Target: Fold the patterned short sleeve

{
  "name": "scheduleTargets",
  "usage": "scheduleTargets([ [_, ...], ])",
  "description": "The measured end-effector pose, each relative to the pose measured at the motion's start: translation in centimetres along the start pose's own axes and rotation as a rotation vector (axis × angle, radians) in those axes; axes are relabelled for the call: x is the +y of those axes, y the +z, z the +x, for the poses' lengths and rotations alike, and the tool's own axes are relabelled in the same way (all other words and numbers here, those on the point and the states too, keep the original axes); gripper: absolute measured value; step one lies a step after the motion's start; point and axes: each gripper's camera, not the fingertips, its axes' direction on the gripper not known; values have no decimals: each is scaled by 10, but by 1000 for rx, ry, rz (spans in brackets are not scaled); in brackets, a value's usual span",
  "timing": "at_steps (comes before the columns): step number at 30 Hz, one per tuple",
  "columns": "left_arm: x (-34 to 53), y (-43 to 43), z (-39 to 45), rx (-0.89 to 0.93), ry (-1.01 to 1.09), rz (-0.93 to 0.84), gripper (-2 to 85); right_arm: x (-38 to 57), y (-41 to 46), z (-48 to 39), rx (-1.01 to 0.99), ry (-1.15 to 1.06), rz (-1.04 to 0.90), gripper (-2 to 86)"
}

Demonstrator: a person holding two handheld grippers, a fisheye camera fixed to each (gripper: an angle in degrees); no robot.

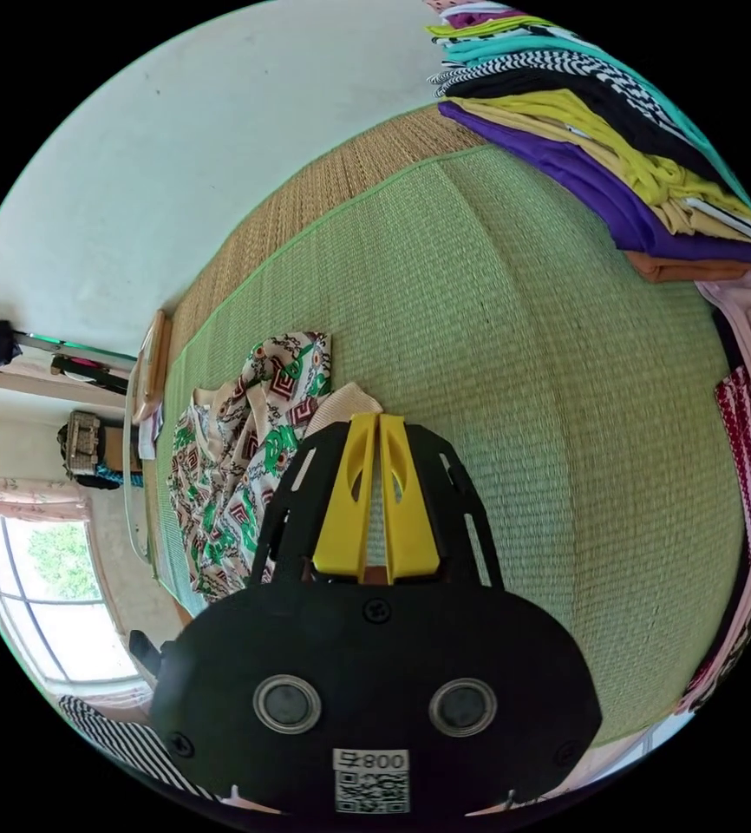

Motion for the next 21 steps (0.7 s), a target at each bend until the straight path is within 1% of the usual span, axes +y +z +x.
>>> scheduleTargets([
  [3, -1, -1, 6, 13, -14, -1, 3, 4, -4, -2, -25, -4, -8, 3],
  [9, 14, -39, 7, 44, -81, 91, 2, 39, -52, -7, -130, -55, 44, 1],
  [11, 23, -56, 4, 61, -107, 122, 2, 67, -80, -11, -199, -87, 61, 1],
  [16, 60, -116, -4, 81, -163, 207, 2, 153, -136, -25, -261, -158, 68, 1],
  [18, 74, -129, -4, 74, -178, 215, 2, 193, -151, -26, -270, -156, 69, 1],
  [21, 92, -132, -4, 61, -193, 172, 2, 254, -160, -19, -281, -107, 41, 1],
])
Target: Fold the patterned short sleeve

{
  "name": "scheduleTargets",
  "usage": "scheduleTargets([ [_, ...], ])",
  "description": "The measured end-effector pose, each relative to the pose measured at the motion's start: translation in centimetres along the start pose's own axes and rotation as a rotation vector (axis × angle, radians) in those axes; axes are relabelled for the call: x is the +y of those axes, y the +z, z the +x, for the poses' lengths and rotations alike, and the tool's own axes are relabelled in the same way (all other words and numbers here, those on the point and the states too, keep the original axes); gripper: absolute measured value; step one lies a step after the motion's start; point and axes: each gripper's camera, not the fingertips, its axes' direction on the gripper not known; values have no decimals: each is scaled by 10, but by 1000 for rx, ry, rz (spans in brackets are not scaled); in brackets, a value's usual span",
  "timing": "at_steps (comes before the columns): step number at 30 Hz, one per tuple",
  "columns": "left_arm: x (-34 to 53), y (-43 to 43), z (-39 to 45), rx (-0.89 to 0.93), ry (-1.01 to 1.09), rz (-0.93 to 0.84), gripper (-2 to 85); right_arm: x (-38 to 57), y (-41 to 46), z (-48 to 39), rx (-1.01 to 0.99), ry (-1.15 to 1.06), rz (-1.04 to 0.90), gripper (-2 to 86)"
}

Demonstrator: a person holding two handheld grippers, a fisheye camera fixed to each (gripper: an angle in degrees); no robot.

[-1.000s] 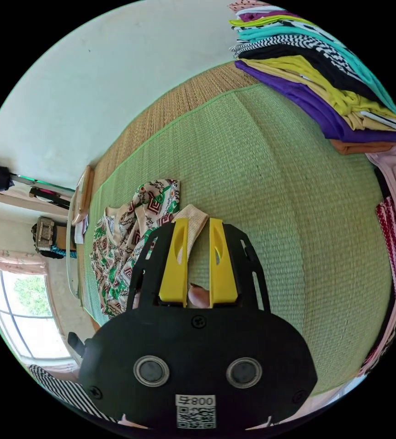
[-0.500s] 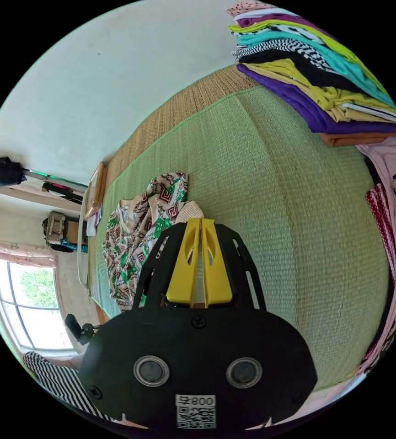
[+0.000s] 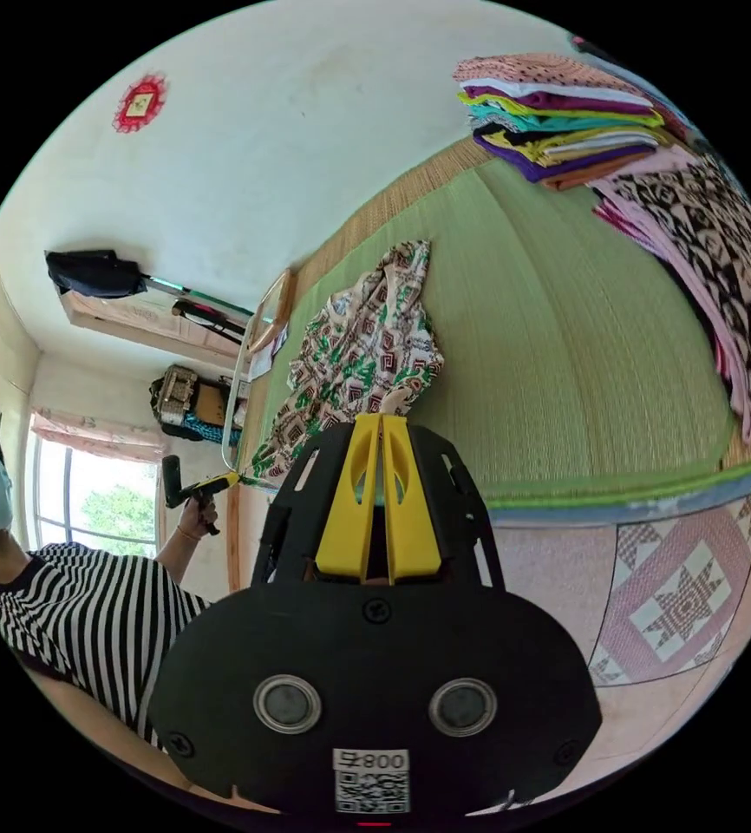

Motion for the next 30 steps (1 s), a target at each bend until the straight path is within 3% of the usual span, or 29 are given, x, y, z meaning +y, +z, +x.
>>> scheduleTargets([
  [8, 31, 48, -31, 18, -126, -146, 6, 119, 35, 53, -34, 296, -117, 1],
  [13, 28, 41, -37, -11, -185, -93, 15, 144, 37, 73, -77, 401, -125, 1],
  [17, 10, 23, -42, -47, -203, 23, 23, 143, 25, 72, 19, 423, -106, 0],
  [23, -76, 46, -41, -117, -163, 94, 20, 79, 33, 31, 6, 287, 5, 1],
  [30, -193, 106, -38, -310, -141, 27, 4, -55, 123, -60, 95, -27, -67, 6],
])
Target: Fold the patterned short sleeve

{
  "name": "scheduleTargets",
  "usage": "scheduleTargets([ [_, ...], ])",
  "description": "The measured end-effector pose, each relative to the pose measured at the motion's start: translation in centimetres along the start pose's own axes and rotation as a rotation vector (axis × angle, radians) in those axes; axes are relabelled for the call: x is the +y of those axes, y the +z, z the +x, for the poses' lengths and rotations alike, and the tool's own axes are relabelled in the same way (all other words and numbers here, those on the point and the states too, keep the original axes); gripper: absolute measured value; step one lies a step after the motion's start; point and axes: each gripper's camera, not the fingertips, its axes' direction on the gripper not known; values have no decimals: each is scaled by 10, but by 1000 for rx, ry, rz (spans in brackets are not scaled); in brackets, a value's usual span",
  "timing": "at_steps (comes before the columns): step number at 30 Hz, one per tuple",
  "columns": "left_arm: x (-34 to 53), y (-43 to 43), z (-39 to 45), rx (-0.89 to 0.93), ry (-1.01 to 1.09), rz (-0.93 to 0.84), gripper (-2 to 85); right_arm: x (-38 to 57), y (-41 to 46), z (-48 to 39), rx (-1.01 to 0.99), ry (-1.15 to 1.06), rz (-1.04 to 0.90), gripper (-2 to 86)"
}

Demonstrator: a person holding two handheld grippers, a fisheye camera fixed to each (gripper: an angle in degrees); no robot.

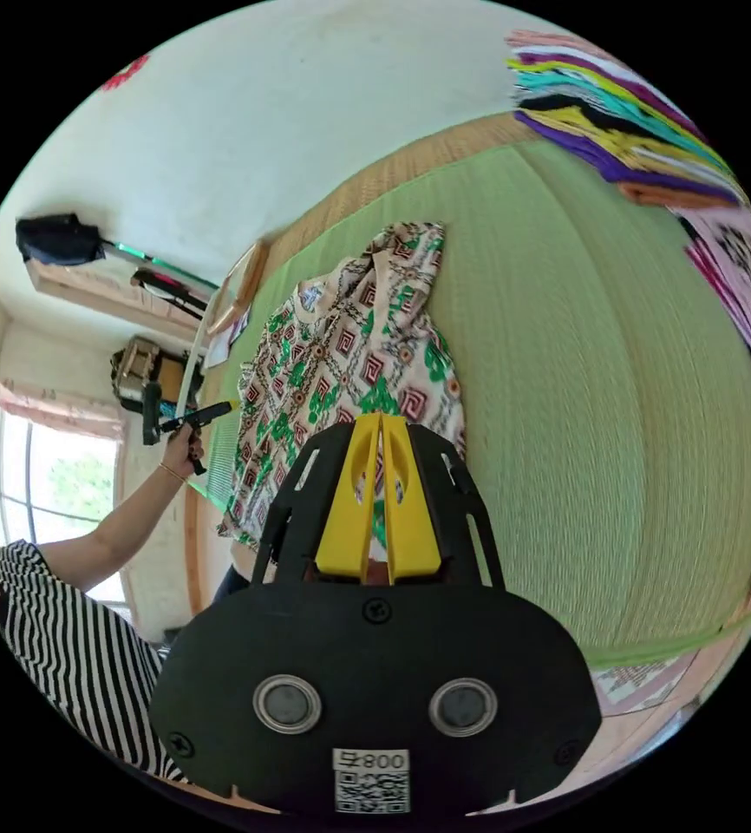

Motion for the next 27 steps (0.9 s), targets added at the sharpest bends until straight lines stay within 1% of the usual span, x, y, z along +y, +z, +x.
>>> scheduleTargets([
  [3, -22, 17, 9, -125, 28, -51, 2, -45, 36, -39, 74, -107, -35, 16],
  [5, -27, 25, 9, -196, 42, -89, 1, -66, 58, -66, 173, -176, -45, 35],
  [6, -28, 23, 7, -205, 47, -66, 1, -70, 64, -72, 198, -193, -50, 43],
  [9, -30, 16, -7, -259, -36, -47, 1, -79, 92, -98, 312, -282, -74, 65],
  [11, -30, 9, -12, -246, -80, -23, 3, -78, 110, -115, 390, -341, -82, 70],
  [14, -32, -7, 0, -227, -96, 83, 7, -75, 124, -129, 465, -394, -76, 71],
  [16, -44, -12, 27, -155, -43, 160, 15, -72, 131, -133, 496, -416, -78, 71],
  [17, -48, -10, 35, -125, -21, 168, 18, -71, 136, -133, 508, -426, -86, 71],
  [19, -74, 4, 72, 7, 73, 183, 29, -68, 141, -133, 526, -434, -96, 70],
  [20, -81, 9, 82, 39, 96, 183, 31, -66, 141, -133, 532, -439, -90, 68],
  [22, -115, 37, 122, 174, 181, 157, 39, -64, 141, -131, 533, -438, -86, 62],
  [27, -185, 96, 199, 341, 283, 100, 46, -55, 130, -116, 513, -409, -63, 36],
])
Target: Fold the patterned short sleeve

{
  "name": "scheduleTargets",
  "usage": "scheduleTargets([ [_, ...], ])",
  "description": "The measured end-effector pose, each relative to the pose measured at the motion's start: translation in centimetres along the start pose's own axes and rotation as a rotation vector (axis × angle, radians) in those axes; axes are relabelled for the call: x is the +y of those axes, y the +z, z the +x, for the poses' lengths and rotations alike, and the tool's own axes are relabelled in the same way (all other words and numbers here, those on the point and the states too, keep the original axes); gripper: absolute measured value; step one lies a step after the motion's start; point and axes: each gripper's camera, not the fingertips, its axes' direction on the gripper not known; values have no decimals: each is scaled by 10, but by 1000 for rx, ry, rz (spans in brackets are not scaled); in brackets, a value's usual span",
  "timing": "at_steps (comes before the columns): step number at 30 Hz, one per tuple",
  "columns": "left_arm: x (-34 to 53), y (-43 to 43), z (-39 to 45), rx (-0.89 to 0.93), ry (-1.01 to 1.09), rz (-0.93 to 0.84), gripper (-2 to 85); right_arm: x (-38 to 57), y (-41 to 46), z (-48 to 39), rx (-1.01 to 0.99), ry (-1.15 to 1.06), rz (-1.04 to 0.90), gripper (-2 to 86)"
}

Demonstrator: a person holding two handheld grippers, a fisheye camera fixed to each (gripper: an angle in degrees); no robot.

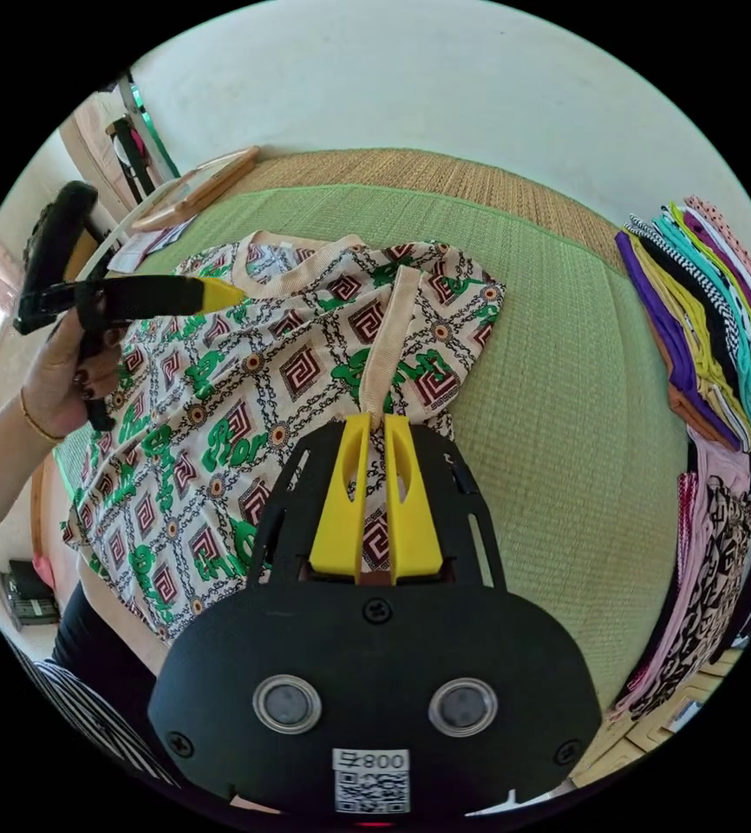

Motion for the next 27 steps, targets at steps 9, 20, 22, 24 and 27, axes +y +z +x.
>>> scheduleTargets([
  [9, -100, 98, 44, 121, 54, -30, 43, 74, -64, 126, -322, 315, 298, 22],
  [20, -145, 185, 80, 44, 178, -173, 77, 174, -10, 235, -570, 588, 340, 21],
  [22, -145, 191, 84, -54, 220, -189, 78, 176, -7, 239, -580, 584, 349, 21],
  [24, -147, 196, 83, -109, 225, -191, 72, 178, -4, 242, -585, 576, 350, 21],
  [27, -155, 205, 76, -86, 192, -193, 40, 180, -1, 247, -590, 568, 350, 21],
])
